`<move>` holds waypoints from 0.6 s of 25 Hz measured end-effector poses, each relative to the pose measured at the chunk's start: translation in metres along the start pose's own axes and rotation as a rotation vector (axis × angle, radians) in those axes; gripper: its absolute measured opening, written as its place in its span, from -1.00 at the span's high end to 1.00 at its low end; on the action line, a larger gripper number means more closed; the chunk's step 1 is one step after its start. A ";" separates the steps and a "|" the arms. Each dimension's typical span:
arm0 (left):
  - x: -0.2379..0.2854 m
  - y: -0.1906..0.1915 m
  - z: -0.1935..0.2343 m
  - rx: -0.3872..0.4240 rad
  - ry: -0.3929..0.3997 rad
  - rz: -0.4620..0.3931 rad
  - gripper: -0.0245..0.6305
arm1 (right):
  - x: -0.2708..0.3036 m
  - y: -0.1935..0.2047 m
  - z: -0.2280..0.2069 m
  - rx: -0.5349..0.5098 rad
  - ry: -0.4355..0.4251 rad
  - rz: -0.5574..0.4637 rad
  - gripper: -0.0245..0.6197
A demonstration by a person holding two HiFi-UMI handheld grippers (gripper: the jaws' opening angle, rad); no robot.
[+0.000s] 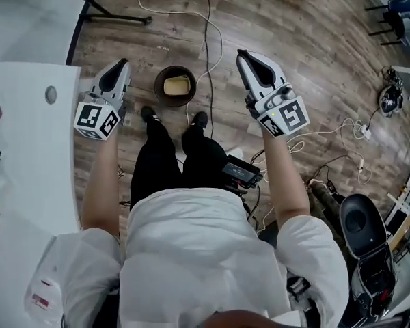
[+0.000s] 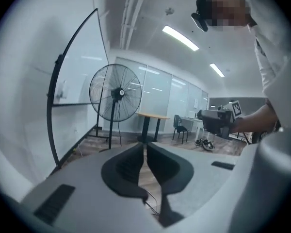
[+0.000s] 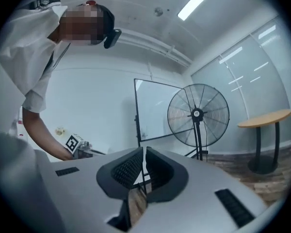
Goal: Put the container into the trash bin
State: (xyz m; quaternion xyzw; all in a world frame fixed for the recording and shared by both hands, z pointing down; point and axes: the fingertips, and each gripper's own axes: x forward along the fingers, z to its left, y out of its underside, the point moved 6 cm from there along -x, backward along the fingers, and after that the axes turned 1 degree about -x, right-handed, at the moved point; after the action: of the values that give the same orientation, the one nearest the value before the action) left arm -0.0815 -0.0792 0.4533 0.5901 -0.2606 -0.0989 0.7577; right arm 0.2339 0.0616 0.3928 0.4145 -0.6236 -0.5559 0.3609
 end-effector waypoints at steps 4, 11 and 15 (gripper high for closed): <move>-0.034 -0.075 -0.020 0.068 -0.025 -0.093 0.87 | -0.015 -0.077 0.018 -0.086 0.047 -0.079 0.79; -0.119 -0.188 -0.050 0.152 -0.140 -0.280 0.90 | -0.041 -0.166 0.037 -0.186 0.121 -0.154 0.80; -0.167 -0.214 -0.060 0.169 -0.197 -0.360 0.90 | -0.061 -0.167 0.046 -0.197 0.161 -0.155 0.79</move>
State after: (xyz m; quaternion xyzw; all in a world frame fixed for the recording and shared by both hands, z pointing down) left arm -0.1575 -0.0129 0.1943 0.6760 -0.2310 -0.2673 0.6467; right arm 0.2354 0.1296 0.2218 0.4673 -0.5014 -0.6055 0.4045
